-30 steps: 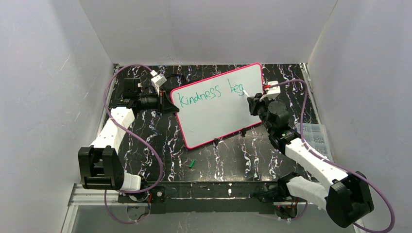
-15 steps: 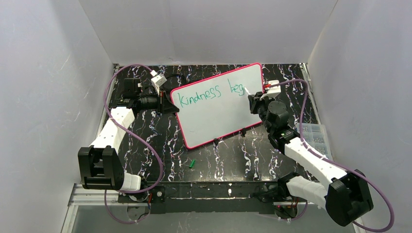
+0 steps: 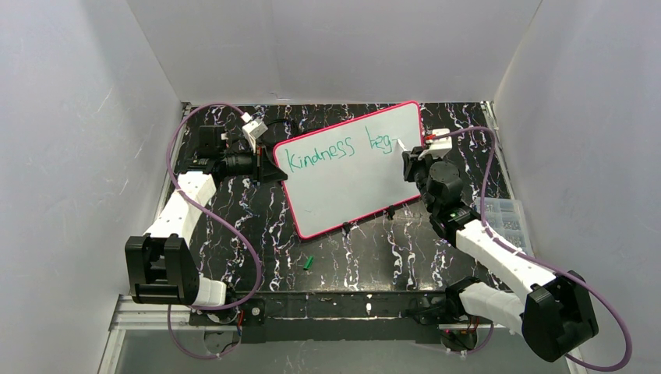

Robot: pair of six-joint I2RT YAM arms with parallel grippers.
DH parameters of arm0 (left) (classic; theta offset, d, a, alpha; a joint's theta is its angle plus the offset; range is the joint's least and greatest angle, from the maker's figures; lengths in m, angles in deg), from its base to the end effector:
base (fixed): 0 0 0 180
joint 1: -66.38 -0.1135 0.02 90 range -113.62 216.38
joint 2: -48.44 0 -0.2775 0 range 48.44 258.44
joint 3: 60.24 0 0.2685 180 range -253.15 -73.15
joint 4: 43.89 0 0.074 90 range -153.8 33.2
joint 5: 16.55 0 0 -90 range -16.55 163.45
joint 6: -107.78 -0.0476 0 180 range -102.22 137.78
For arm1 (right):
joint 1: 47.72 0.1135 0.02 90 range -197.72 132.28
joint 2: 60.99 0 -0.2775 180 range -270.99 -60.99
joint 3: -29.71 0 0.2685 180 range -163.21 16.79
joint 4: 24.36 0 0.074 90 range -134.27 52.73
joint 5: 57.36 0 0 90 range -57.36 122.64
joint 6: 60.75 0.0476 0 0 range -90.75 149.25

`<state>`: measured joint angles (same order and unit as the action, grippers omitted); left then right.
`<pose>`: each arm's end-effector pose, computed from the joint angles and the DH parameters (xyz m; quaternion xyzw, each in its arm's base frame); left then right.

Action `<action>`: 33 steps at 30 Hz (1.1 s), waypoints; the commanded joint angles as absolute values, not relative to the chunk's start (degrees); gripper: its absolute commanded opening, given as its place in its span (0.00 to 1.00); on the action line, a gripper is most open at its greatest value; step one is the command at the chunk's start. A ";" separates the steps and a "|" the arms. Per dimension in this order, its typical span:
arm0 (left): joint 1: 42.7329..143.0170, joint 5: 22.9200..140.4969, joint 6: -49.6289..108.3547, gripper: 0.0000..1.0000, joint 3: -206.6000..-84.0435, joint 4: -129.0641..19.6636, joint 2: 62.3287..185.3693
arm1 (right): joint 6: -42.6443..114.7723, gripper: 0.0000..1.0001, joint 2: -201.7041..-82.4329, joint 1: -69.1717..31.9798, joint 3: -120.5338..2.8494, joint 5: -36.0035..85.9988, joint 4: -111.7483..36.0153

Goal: Write a sentence on the whiteboard

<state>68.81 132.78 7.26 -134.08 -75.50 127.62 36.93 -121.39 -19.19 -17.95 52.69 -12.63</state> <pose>0.3118 -0.0542 0.3020 0.3073 0.7476 -0.4144 0.4183 0.2393 0.1115 0.2935 -0.0071 0.7129 0.0964 0.6946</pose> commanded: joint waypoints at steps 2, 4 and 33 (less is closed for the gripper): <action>68.84 130.22 3.53 0.00 -135.63 -75.44 126.29 | 35.52 0.01 -122.07 -19.16 -21.00 53.82 -8.18; 68.84 130.22 3.55 0.00 -135.64 -75.48 126.27 | 35.42 0.01 -122.75 -19.16 -21.48 53.53 -7.61; 68.89 130.40 3.63 0.00 -135.69 -75.52 126.02 | 38.92 0.01 -120.17 -19.07 -16.18 49.89 -12.12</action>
